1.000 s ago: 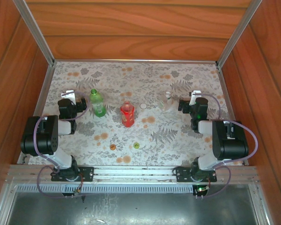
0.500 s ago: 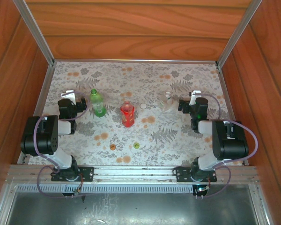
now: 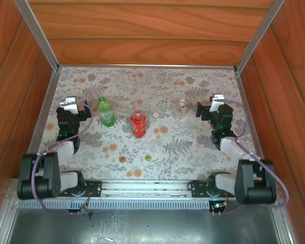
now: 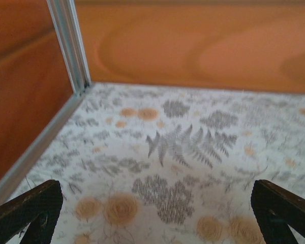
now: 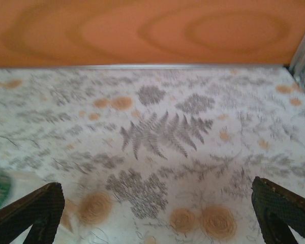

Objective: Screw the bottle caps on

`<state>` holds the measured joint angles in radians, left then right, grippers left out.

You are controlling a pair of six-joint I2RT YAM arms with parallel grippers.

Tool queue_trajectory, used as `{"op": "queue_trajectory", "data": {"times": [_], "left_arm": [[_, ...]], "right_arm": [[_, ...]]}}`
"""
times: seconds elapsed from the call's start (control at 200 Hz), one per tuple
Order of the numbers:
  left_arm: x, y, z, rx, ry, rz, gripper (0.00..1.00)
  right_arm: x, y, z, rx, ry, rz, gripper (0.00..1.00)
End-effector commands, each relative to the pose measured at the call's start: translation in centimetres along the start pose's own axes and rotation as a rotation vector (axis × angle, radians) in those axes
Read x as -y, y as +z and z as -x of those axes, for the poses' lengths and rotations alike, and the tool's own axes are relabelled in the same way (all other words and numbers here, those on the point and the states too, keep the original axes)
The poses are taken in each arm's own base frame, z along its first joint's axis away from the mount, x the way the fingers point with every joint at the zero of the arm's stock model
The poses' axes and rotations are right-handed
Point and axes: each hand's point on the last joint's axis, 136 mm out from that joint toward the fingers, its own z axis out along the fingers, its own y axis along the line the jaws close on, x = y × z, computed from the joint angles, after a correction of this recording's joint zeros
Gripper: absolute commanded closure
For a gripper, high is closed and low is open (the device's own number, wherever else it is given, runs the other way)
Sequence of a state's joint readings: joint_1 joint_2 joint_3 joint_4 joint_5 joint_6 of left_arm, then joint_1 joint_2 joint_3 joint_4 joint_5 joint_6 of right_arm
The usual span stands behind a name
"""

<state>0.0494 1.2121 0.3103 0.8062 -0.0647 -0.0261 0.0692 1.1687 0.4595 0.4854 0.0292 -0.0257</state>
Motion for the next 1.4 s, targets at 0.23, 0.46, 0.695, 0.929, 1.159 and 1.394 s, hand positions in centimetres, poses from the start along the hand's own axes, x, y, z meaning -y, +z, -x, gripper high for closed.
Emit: {"op": "queue_trajectory", "data": {"times": [0.23, 0.46, 0.695, 0.929, 1.159, 1.394], "left_arm": [[1.7, -4.5, 3.9, 0.074, 0.076, 0.029, 0.00], [3.2, -6.6, 5.3, 0.123, 0.083, -0.012, 0.00], [5.8, -8.9, 7.5, 0.192, 0.031, -0.119, 0.00], [7.2, -9.1, 7.0, 0.167, 0.041, -0.176, 0.00], [7.1, -9.3, 7.1, 0.172, 0.049, -0.169, 0.00], [6.9, -9.4, 7.1, 0.172, 0.055, -0.164, 0.00]], "right_arm": [[-10.7, -5.8, 2.7, 0.042, -0.171, 0.324, 0.00], [-20.9, -11.4, 0.0, -0.003, -0.317, 0.778, 0.00], [-29.9, -16.7, -6.3, -0.041, -0.576, 1.174, 0.08], [-36.2, -17.2, -12.5, -0.201, -0.729, 1.333, 0.19], [-40.4, -16.2, -16.4, -0.291, -0.798, 1.404, 0.27], [-41.8, -15.0, -18.7, -0.349, -0.837, 1.411, 0.35]]}}
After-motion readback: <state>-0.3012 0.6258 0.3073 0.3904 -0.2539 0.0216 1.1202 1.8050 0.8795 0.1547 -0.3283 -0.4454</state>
